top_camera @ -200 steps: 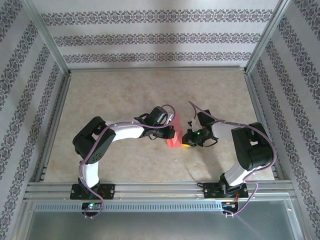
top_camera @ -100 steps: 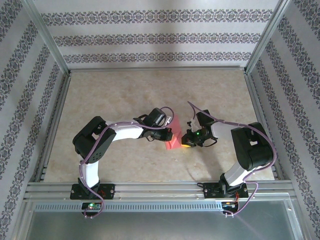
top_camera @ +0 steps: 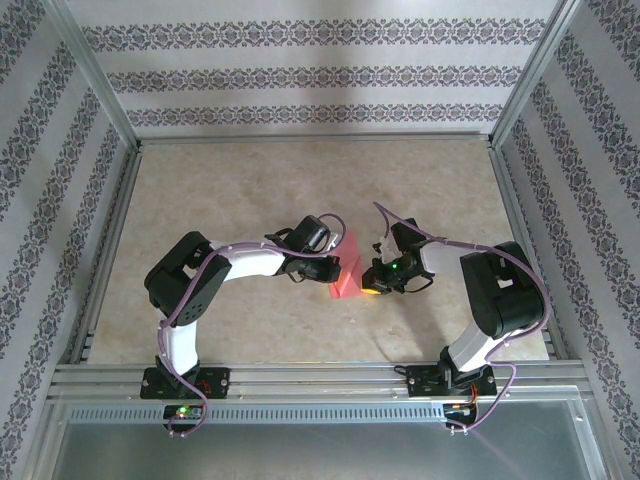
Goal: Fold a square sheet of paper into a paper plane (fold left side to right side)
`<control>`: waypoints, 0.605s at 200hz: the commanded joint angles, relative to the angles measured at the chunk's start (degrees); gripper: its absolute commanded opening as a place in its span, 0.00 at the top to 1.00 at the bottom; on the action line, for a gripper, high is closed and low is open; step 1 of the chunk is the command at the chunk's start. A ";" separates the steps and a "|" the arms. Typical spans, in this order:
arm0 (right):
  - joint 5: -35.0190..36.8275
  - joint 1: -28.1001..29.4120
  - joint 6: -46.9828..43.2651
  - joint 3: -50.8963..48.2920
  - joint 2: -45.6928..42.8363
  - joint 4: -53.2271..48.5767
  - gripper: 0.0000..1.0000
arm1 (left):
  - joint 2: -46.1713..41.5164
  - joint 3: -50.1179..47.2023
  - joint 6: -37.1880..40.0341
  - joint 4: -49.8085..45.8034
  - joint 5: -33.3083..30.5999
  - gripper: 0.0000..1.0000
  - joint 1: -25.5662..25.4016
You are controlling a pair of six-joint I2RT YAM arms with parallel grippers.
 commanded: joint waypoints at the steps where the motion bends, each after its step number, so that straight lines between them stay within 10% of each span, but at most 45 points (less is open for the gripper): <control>1: 2.41 0.56 -1.46 -0.17 2.07 -2.39 1.00 | -0.21 1.38 1.94 -2.36 -1.14 1.00 1.29; 121: 2.50 0.56 -1.52 -0.08 2.21 -2.44 1.00 | -0.12 1.98 3.54 -3.75 -2.26 1.00 2.27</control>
